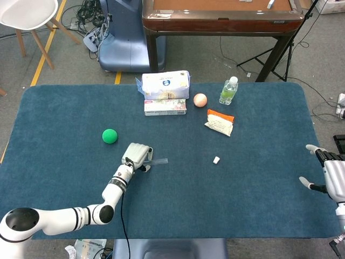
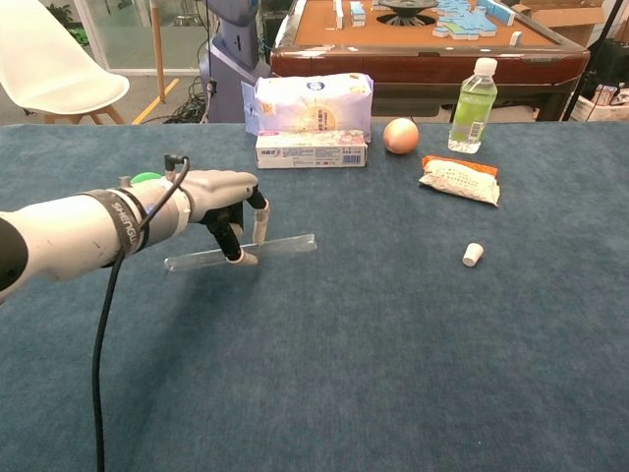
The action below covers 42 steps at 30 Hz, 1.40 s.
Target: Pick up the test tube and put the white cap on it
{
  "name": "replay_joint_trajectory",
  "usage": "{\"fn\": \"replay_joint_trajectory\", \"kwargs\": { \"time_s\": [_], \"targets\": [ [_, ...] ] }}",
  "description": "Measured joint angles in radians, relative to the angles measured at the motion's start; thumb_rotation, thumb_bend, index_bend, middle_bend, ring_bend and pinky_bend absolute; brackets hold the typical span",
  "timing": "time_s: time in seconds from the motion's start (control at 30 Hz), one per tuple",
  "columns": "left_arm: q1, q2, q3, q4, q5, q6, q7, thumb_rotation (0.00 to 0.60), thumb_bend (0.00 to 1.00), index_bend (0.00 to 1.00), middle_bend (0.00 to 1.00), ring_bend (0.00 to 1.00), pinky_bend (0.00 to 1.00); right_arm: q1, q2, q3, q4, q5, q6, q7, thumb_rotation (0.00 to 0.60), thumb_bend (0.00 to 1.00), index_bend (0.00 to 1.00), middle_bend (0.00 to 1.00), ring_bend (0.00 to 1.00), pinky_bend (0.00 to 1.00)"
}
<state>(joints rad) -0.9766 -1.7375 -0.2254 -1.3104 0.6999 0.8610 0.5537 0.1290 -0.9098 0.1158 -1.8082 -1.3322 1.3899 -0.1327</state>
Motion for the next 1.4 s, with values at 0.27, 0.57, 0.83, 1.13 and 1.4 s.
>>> {"fn": "replay_joint_trajectory", "kwargs": {
  "time_s": [0.27,0.57,0.83,1.13,1.4],
  "targets": [
    [0.056,0.093,0.008,-0.119,0.141,0.029,-0.109,0.6,0.28,0.62,1.0,1.0,1.0,0.038,0.002,-0.001,-0.019,0.0,-0.061,-0.052,0.6,0.18,0.23,0.45,0.53,0.47],
    [0.125,0.201,0.05,-0.255,0.309,0.092,-0.191,0.6,0.28,0.63,1.0,1.0,1.0,0.147,0.007,0.005,-0.047,0.0,-0.228,-0.093,0.6,0.44,0.23,0.86,0.97,0.99],
    [0.16,0.255,0.079,-0.318,0.373,0.146,-0.176,0.6,0.28,0.64,1.0,1.0,1.0,0.294,-0.023,0.01,-0.039,0.074,-0.494,-0.102,0.6,0.65,0.22,1.0,1.0,1.0],
    [0.186,0.301,0.1,-0.368,0.39,0.161,-0.158,0.6,0.28,0.64,1.0,1.0,1.0,0.471,-0.186,0.007,0.107,0.275,-0.706,-0.113,0.6,0.69,0.22,1.0,1.0,1.0],
    [0.202,0.312,0.106,-0.382,0.403,0.171,-0.156,0.6,0.28,0.64,1.0,1.0,1.0,0.558,-0.289,-0.005,0.217,0.406,-0.763,-0.131,0.6,0.69,0.22,1.0,1.0,1.0]
  ]
}}
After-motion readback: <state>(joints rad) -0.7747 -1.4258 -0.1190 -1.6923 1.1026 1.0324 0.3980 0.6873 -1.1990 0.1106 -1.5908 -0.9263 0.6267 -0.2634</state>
